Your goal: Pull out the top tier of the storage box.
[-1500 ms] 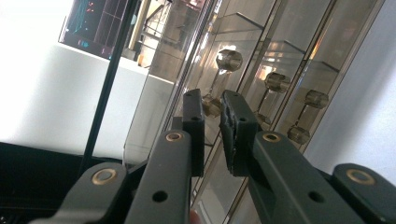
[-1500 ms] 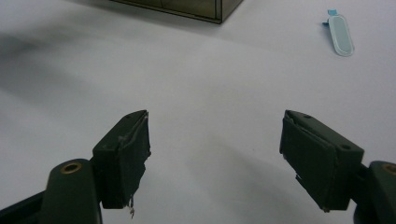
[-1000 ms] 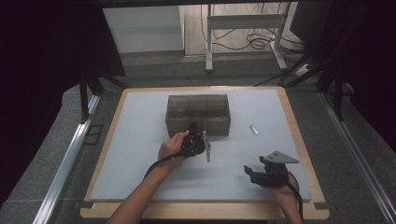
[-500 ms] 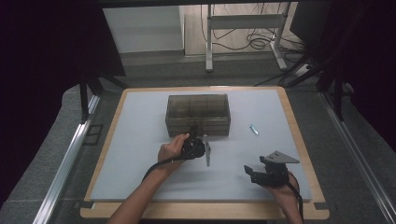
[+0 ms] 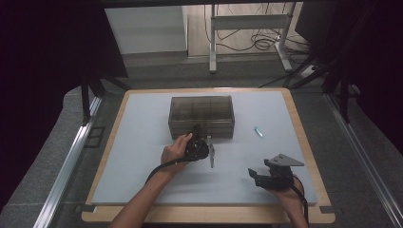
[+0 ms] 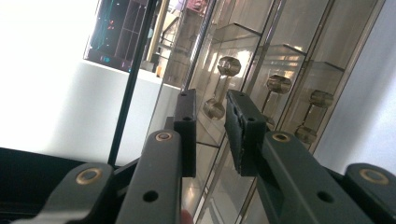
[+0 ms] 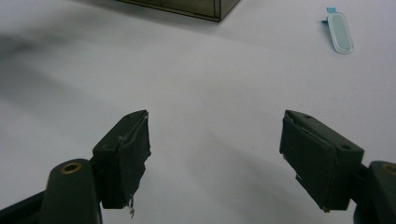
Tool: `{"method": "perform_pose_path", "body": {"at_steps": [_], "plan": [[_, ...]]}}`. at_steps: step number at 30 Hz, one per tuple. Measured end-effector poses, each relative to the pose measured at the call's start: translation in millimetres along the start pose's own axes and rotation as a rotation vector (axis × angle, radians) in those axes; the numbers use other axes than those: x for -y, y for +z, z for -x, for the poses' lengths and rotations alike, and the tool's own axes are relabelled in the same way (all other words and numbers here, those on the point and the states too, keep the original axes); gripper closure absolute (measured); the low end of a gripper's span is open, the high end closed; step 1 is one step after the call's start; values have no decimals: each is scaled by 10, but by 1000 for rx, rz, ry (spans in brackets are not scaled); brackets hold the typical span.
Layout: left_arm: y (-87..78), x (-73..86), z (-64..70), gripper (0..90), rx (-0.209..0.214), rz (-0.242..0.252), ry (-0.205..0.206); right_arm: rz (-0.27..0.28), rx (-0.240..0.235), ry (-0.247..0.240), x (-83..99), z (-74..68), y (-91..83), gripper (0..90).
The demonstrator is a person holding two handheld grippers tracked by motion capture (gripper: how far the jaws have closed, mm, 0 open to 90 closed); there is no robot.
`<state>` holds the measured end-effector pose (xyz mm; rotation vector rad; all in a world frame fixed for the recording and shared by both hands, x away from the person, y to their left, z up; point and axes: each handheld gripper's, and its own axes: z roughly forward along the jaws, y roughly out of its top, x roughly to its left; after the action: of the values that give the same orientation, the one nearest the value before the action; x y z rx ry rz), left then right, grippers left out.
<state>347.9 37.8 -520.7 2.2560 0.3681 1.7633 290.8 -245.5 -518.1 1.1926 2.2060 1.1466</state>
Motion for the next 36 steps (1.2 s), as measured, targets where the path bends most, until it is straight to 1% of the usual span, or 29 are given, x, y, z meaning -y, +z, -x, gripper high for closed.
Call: {"method": "perform_pose_path", "body": {"at_steps": [2,4,8,12,15,18,36], "plan": [[15,-3,10,738,2,-7,8,4,-2,2,-2,1,-5,238],[29,-5,15,723,-2,-11,7,6,0,5,-2,7,-8,238],[62,-4,18,723,-5,-22,10,3,1,4,-1,9,-9,238],[63,-17,24,745,-14,-22,15,8,-1,5,-3,9,-14,238],[69,-24,23,798,-9,-32,10,8,0,5,-4,11,-16,238],[66,-33,40,813,-20,-39,17,8,0,4,-4,11,-16,238],[12,-12,67,820,-32,-25,30,8,3,6,-4,16,-20,238]]}}
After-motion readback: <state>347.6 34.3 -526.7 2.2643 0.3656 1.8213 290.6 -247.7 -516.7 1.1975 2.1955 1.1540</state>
